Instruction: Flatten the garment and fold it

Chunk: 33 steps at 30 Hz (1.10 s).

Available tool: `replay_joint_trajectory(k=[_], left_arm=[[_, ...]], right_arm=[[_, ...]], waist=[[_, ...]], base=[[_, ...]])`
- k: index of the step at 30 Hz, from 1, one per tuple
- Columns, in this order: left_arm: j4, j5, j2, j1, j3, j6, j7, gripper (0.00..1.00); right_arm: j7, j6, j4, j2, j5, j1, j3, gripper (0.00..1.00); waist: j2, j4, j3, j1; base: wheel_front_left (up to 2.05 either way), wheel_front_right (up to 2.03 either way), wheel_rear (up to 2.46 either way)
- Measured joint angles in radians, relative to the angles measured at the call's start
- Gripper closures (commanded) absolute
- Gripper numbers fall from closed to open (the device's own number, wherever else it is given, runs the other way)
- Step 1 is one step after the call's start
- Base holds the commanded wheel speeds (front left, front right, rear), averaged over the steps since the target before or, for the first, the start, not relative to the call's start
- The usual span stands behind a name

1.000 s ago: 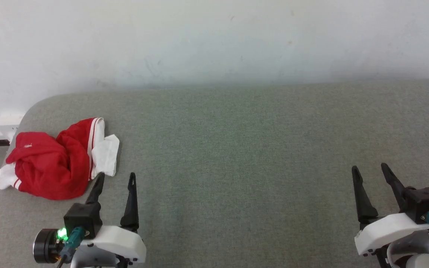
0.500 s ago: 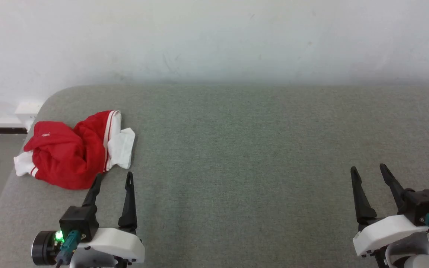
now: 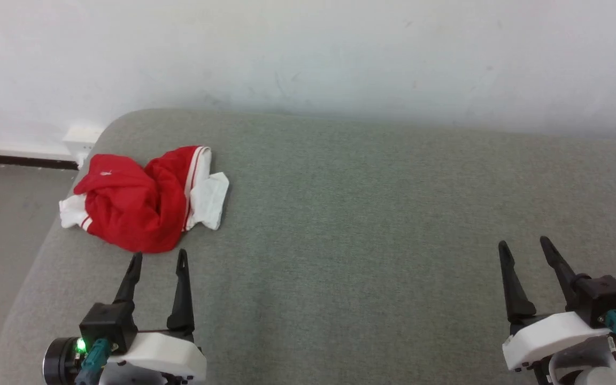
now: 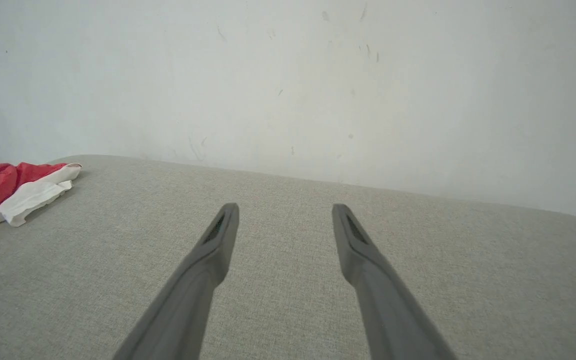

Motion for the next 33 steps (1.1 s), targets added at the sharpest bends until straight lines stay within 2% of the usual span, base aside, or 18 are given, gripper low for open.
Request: replay_joint_trajectory(k=[33], left_arm=[[0.009,-0.061,0.000,0.044,0.021,0.000,-0.067,0.00]], right_arm=[[-0.069,0.000,0.077,0.001,-0.008,-0.007,0.070,0.00]], waist=[[-0.0001,0.234,-0.004,0.0000]], base=[[0.00,0.00,0.00]])
